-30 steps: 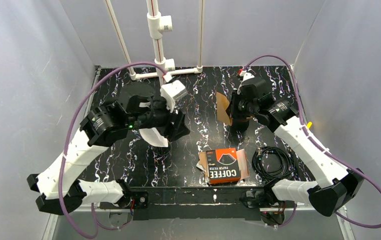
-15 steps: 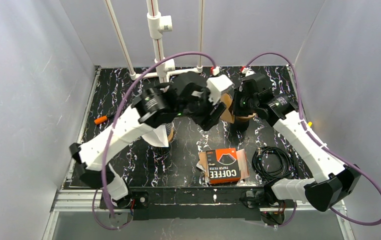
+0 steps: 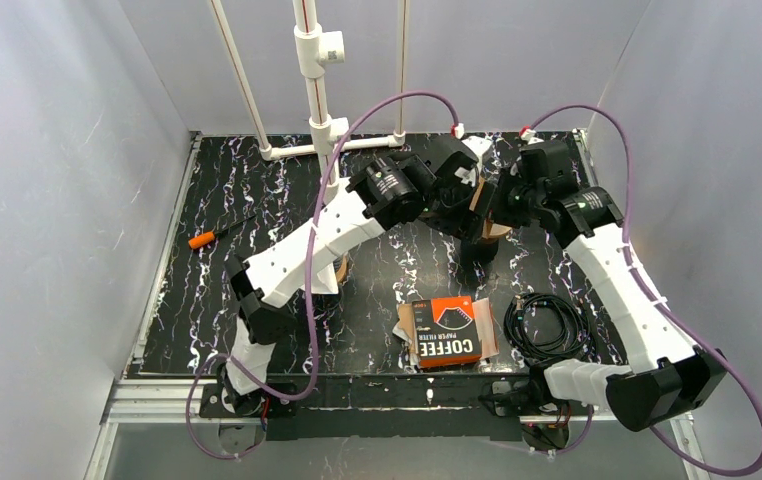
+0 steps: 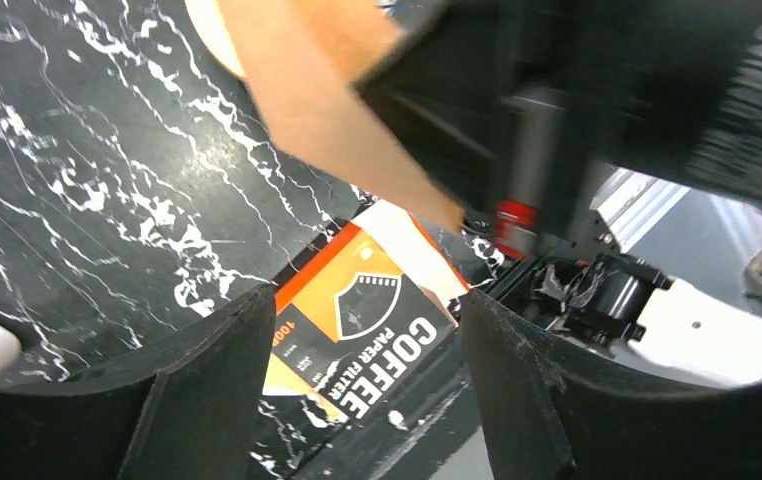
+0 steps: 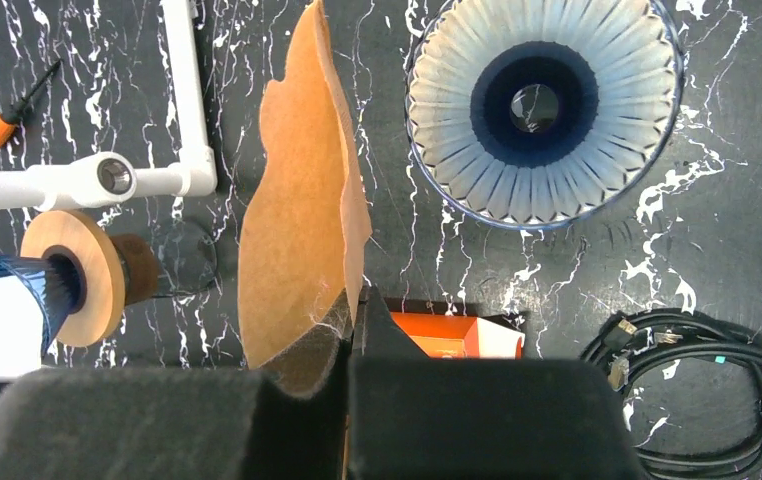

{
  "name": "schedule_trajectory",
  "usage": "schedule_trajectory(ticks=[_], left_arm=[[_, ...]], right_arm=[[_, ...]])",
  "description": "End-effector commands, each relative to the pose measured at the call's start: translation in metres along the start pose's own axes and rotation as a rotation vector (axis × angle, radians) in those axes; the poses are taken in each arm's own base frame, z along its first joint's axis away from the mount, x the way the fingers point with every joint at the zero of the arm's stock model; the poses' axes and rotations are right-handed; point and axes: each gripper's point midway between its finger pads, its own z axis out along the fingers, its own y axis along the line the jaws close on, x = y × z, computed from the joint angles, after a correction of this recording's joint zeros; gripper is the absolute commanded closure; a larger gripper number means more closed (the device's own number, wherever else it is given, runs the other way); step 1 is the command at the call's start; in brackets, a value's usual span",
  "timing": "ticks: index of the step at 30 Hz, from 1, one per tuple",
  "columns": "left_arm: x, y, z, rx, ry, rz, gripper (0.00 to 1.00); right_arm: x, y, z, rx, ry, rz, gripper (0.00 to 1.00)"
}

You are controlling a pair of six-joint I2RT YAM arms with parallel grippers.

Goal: Place the coffee filter in the dripper
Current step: Place the coffee filter in the coffee dripper.

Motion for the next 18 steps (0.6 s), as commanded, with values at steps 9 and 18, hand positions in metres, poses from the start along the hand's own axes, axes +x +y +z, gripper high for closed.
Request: schedule_trajectory(ticks=[9, 18], left_arm=[[-0.033, 0.018, 0.010, 0.069, -0.041, -0.366, 0.34], [-0.039, 0.013, 0.034, 0.086, -0.048, -0.418, 0.31]], right_arm=[[0.002, 0.005, -0.019, -0.071, -0.012, -0.001, 0.99], [-0.003, 0.014, -0.021, -0.100, 0.005, -0.015, 0.99]])
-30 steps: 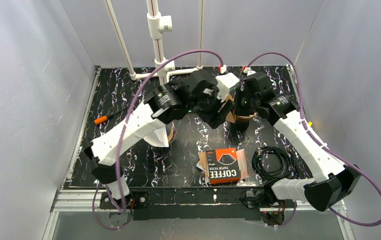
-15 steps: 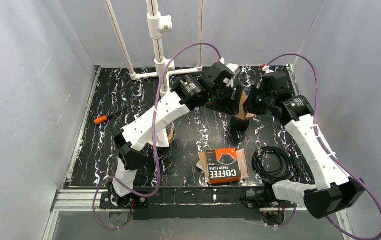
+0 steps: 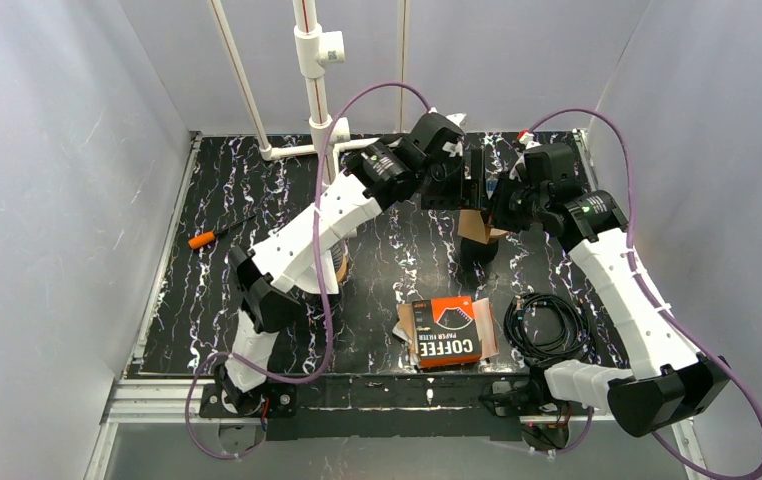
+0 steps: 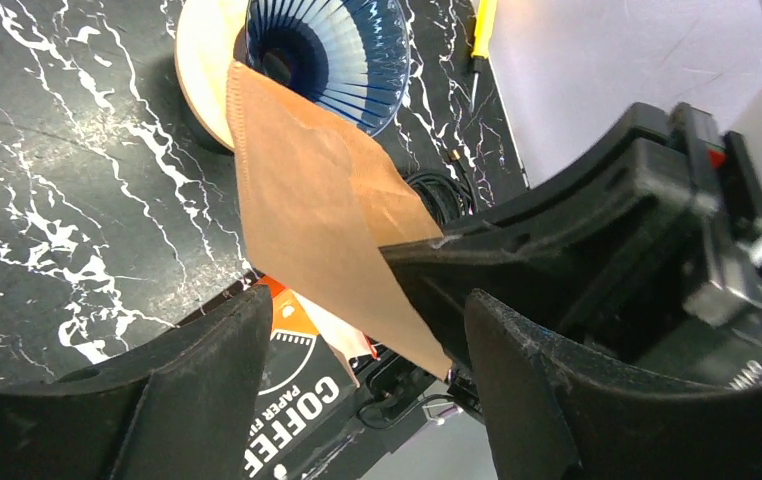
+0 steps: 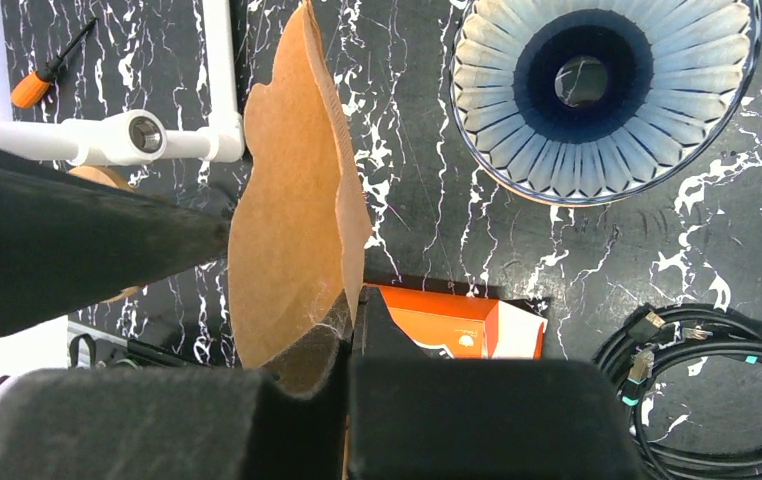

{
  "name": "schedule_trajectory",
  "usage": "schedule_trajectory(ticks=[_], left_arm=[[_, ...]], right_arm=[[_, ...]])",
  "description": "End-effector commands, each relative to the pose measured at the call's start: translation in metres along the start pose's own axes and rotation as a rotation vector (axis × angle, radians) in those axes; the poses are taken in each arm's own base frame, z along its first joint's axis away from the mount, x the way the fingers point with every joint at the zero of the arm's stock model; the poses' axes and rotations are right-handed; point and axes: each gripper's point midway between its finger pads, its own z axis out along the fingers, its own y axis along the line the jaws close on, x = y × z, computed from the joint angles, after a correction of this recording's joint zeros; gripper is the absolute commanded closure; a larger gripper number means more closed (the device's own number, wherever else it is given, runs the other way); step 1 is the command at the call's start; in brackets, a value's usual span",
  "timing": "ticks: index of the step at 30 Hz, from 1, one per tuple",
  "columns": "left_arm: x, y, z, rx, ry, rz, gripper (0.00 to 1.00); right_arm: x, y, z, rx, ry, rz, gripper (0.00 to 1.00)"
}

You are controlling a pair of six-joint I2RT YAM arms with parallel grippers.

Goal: Place the coffee filter in the dripper
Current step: Place the coffee filter in the coffee dripper.

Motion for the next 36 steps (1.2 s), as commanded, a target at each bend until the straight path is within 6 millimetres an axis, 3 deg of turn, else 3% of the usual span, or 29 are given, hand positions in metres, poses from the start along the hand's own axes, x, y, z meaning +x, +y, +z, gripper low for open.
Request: schedule_trajectory(ticks=[1, 6, 10, 17, 20, 27, 30, 32, 35, 36], left_arm=[[0.001, -0.002, 0.012, 0.001, 0.006, -0.036, 0.32], [0.007, 0.021, 0.017, -0.091, 0.023, -0.050, 0.42], [-0.001, 0.043, 0.013, -0.153, 0.008, -0.028, 0.46], [-0.016, 0.062, 0.026, -0.083, 0.016, 0.011, 0.56], [-0.024, 0.057, 0.027, -0.048, 0.009, 0.016, 0.68], [-0.032, 0.044, 0.027, 0.018, -0.016, -0.002, 0.71], [-0.034, 0.036, 0.036, 0.069, -0.025, -0.004, 0.89], [-0.035, 0.030, 0.042, 0.101, -0.021, -0.002, 0.99], [-0.040, 0.021, 0.041, 0.139, -0.028, 0.010, 1.00], [-0.042, 0.019, 0.040, 0.150, -0.035, 0.012, 1.00]], right_arm=[[-0.011, 0.008, -0.008, -0.024, -0.020, -0.018, 0.99], [-0.016, 0.005, -0.008, 0.009, -0.017, -0.009, 0.99], [-0.024, 0.002, -0.006, 0.051, -0.022, -0.008, 0.99], [-0.029, 0.016, 0.013, -0.021, -0.021, 0.046, 0.99], [-0.031, 0.012, 0.019, 0.005, -0.026, 0.070, 0.99], [-0.044, 0.004, 0.020, 0.061, -0.060, 0.029, 0.99], [-0.051, -0.004, 0.017, 0.102, -0.099, 0.004, 0.98], [-0.055, -0.008, 0.015, 0.120, -0.126, -0.010, 0.93], [-0.062, -0.012, 0.014, 0.142, -0.163, -0.034, 0.74], [-0.064, -0.014, 0.014, 0.152, -0.174, -0.042, 0.73]])
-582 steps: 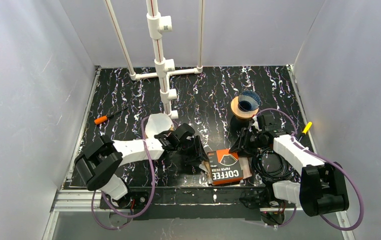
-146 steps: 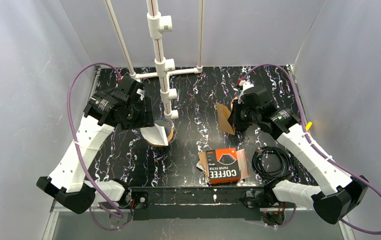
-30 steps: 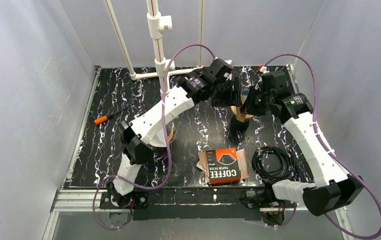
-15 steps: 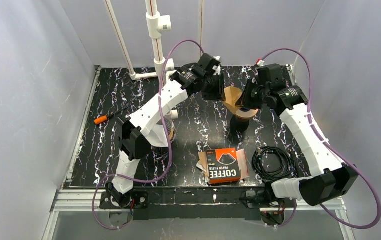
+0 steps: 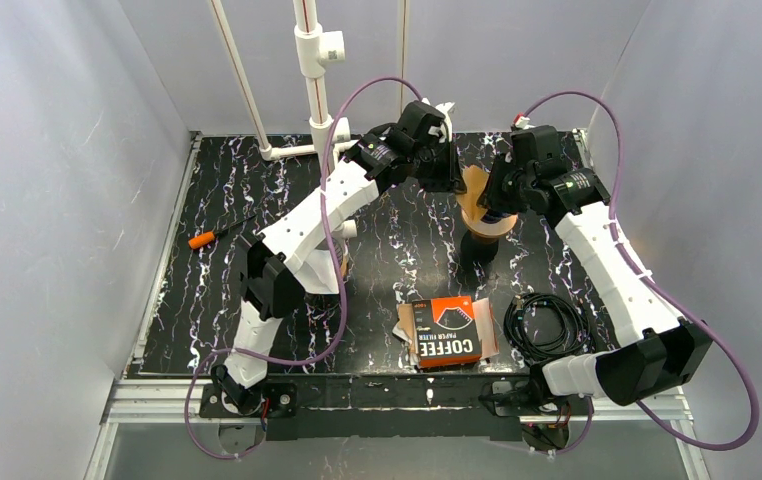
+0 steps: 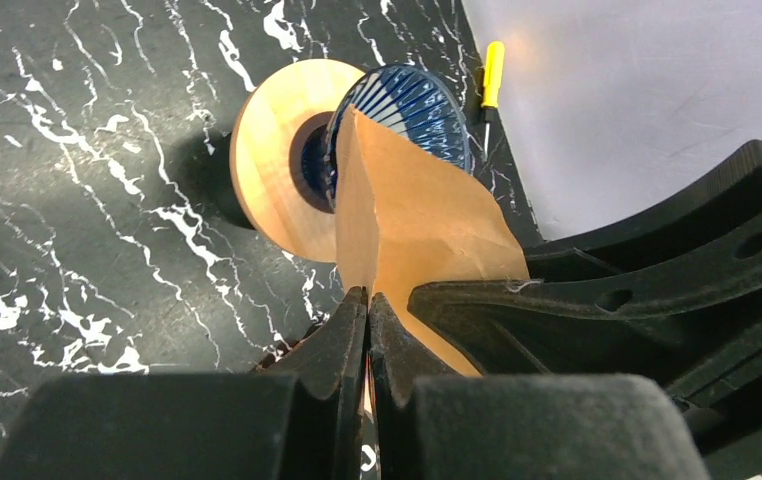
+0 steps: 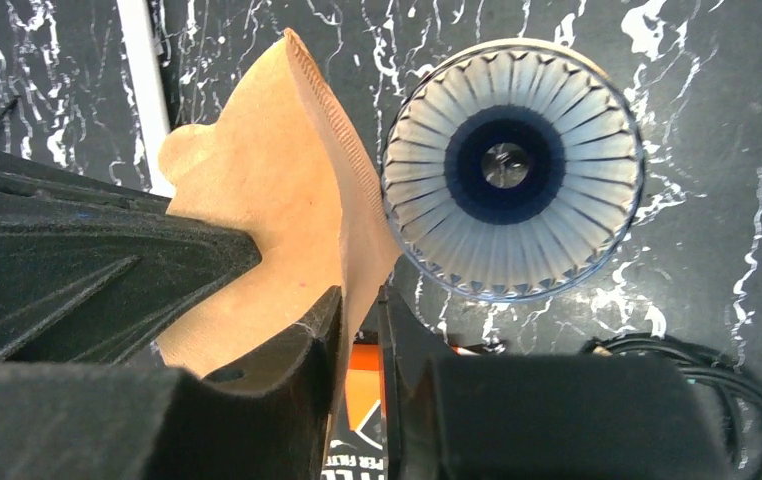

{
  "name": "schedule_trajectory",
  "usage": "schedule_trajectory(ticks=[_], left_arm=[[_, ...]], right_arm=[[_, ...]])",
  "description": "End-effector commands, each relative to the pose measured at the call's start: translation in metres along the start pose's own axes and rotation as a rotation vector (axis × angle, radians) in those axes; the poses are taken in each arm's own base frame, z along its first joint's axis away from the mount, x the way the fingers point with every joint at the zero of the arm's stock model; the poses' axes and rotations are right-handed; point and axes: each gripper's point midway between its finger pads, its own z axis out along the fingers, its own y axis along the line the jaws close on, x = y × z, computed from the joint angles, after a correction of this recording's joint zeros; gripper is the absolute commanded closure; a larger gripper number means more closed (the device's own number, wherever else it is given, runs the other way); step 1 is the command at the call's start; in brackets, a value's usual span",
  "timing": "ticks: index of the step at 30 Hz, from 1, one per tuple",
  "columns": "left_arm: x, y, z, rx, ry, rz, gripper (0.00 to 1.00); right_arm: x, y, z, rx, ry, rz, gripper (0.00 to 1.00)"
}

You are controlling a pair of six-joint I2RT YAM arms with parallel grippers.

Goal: Place the coffee filter in the dripper
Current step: Place the coffee filter in the coffee dripper.

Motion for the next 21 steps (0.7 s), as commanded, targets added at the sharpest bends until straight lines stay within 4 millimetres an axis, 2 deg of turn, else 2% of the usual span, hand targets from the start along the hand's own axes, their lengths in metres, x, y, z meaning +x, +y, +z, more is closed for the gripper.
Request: schedule_trajectory(ticks=[1, 3, 7, 11, 17, 21], left_arm=[[-0.015, -0.025, -0.009, 0.103, -0.041, 0.023, 1.00], [-0.019, -0.031, -0.012, 0.124, -0.055, 0.025, 1.00], [-0.024, -0.039, -0.017, 0.148, -0.077, 0.029, 1.00], [-0.024, -0.043, -0.019, 0.157, -0.082, 0.037, 1.00], [-0.025, -0.046, -0.020, 0.174, -0.090, 0.050, 1.00], [-0.029, -0.040, -0.023, 0.141, -0.117, 0.077, 1.00]], right_arm=[[-0.036, -0.001, -0.014, 0.022, -0.154, -0.055, 0.72], [-0.040, -0.003, -0.013, 0.032, -0.169, -0.073, 0.70], [-0.049, -0.007, -0.013, 0.065, -0.200, -0.084, 0.51], [-0.055, -0.010, -0.010, 0.079, -0.213, -0.098, 0.44], [-0.055, -0.027, -0.004, 0.129, -0.200, -0.087, 0.44], [-0.056, -0.040, -0.006, 0.154, -0.179, -0.065, 0.47]])
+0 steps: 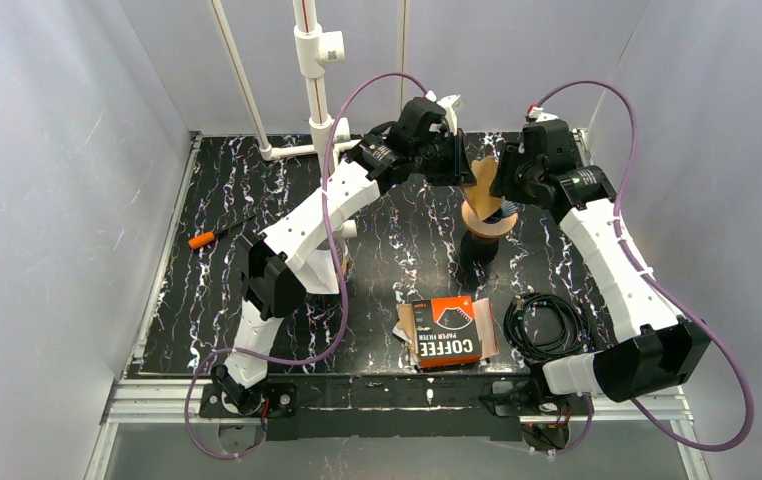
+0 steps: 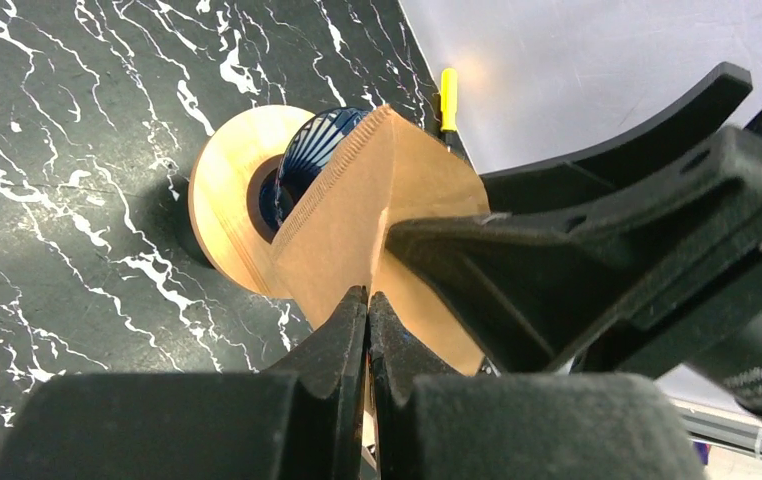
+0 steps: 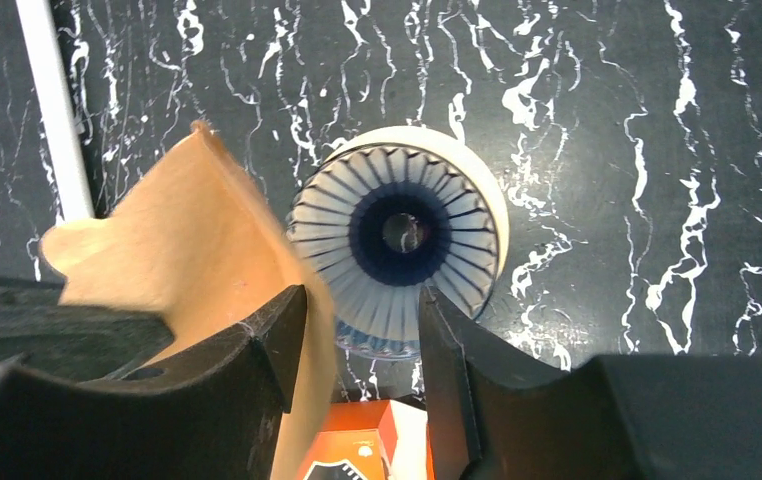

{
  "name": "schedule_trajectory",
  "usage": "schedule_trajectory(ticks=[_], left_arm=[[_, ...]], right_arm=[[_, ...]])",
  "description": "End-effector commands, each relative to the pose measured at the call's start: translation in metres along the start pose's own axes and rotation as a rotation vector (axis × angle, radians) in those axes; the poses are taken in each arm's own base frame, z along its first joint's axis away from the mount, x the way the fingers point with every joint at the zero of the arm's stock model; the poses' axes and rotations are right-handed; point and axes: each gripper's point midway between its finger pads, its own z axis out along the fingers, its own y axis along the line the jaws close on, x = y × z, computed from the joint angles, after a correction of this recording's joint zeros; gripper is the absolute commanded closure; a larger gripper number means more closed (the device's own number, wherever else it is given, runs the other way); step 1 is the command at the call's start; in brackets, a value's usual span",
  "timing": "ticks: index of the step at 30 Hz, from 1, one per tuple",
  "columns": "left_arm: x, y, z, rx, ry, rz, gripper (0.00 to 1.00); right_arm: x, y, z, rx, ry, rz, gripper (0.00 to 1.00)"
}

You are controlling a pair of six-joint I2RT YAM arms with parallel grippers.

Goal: Place the coffee filter in the dripper
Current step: Place the coffee filter in the coffee dripper.

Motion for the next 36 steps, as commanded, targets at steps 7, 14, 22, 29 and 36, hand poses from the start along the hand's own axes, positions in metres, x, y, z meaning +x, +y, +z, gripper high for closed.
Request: schedule_trajectory(ticks=[7, 14, 22, 29, 36], left_arm=[[-0.023, -0.009, -0.024, -0.012, -0.099, 0.107, 0.98], [-0.031, -0.007, -0.029, -0.033, -0.129, 0.153, 0.97], [-0.039, -0.026, -0.034, 0.036, -0.153, 0.149, 1.00], [-0.049, -0.049, -0.049, 0.100, -0.197, 0.165, 1.00], [-0.050, -0.063, -0.054, 0.153, -0.205, 0.134, 1.00]], right_arm=[[-0.029, -0.018, -0.014, 0.042, -0.051, 0.006, 0.47], [-0.028, -0.029, -0.022, 0.086, -0.042, -0.020, 0.47], [-0.035, -0.002, -0.022, -0.054, -0.060, 0.008, 0.44], [-0.043, 0.039, -0.017, -0.264, -0.065, 0.065, 0.37], [-0.040, 0.046, -0.007, -0.295, -0.038, 0.076, 0.32]])
